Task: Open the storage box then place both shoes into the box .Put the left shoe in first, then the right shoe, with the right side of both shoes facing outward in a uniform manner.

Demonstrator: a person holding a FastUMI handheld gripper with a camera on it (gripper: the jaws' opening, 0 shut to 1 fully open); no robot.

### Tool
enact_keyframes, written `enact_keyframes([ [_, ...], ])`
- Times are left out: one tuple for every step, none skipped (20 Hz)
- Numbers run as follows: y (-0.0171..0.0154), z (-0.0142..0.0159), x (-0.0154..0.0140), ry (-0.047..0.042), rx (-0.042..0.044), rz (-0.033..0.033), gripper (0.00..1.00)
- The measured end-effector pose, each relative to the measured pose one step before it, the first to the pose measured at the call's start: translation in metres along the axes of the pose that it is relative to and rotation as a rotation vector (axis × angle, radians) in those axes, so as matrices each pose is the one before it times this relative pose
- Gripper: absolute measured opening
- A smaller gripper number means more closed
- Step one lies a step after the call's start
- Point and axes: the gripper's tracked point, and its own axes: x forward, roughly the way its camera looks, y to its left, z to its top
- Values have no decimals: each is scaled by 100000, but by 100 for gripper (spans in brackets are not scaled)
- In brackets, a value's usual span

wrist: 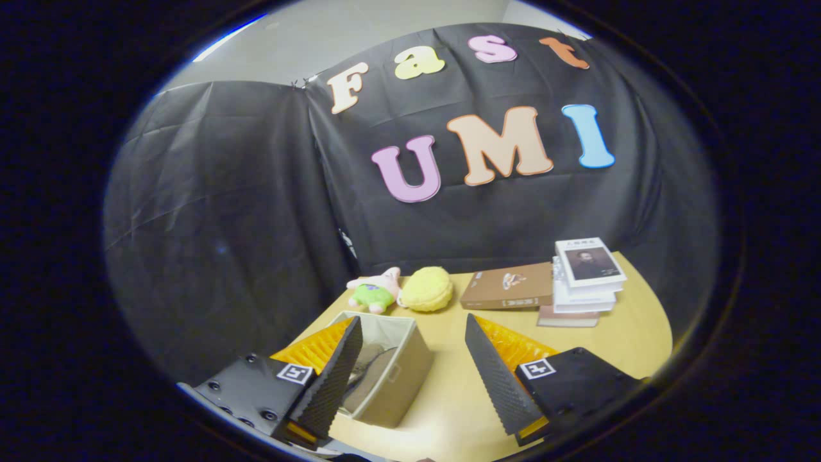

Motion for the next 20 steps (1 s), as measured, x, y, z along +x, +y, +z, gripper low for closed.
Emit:
enact_keyframes([
  [-1338,433,-700,-1520,-1556,-1737,100],
  [-1382,319,-482,-1706,-1498,-2094,100],
  [-1457,213,-539,-1388,-1739,-2583,100],
  [-1274,-36,-526,-1003,-1623,-2093,100],
  [-1190,88,-525,-968,-1386,-1878,100],
  [-1074,58,-442,-1475,-1118,-1777,100],
  [-1062,-86,-464,-904,-900,-1919,100],
  [-950,-131,-453,-912,-582,-2063,100],
  [-897,101,-664,-1893,-513,-2669,100],
  [-818,24,-445,-1703,-1225,-2394,100],
  [-824,-220,-411,-829,-2017,-2312,100],
  [-751,-496,-270,-515,-1827,-2086,100],
  [-451,-375,-317,-209,-930,-1161,100],
  [-131,-229,-151,-407,213,-643,100],
  [-180,-122,-256,-851,1042,-624,100],
  [-331,-141,-144,-473,928,-525,100],
  [-305,43,-114,-862,988,-629,100],
  [-218,9,-41,-633,876,-441,100],
  [-254,59,5,180,529,-594,100],
  [-218,161,3,-612,627,-587,100],
])
